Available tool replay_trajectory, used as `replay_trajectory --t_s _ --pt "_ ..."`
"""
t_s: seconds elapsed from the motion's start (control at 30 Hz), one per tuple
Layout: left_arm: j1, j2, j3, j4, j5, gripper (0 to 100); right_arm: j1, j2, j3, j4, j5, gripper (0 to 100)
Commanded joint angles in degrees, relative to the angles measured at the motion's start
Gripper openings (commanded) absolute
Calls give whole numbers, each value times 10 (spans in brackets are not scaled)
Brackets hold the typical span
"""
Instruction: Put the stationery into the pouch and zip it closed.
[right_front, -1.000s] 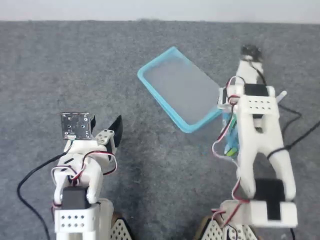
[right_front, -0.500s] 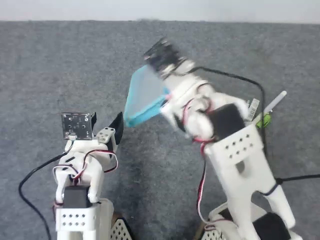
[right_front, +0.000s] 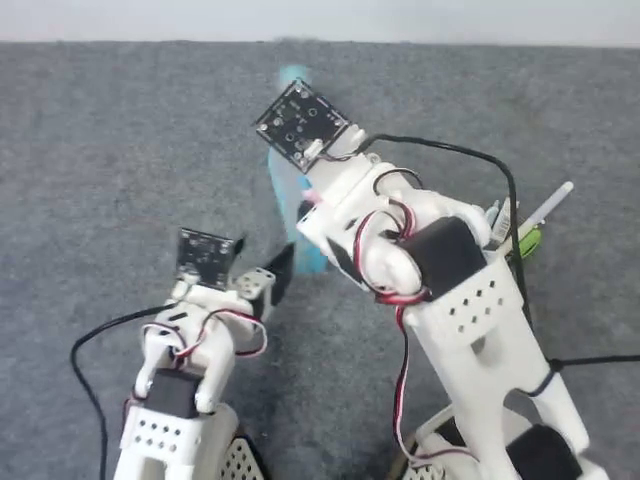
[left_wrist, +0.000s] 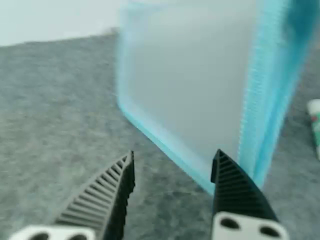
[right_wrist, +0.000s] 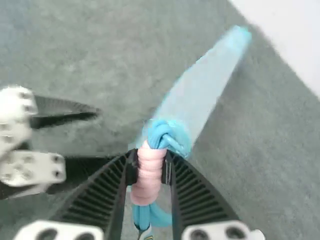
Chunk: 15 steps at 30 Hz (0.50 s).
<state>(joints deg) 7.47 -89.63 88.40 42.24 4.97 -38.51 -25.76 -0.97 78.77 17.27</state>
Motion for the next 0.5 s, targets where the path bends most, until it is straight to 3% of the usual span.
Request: replay_trajectory --t_s 0.0,0.17,0.37,0.47 --pt "39 35 -15 -29 -6 239 -65 -31 -33 34 14 6" --pt "-7 120 -66 -39 -3 239 -86 -44 47 41 43 6" --pt "-89 131 -74 -37 -5 239 3 -95 362 -193 41 6" --pt "-112 131 -77 -27 -6 239 42 -99 438 -257 41 6"
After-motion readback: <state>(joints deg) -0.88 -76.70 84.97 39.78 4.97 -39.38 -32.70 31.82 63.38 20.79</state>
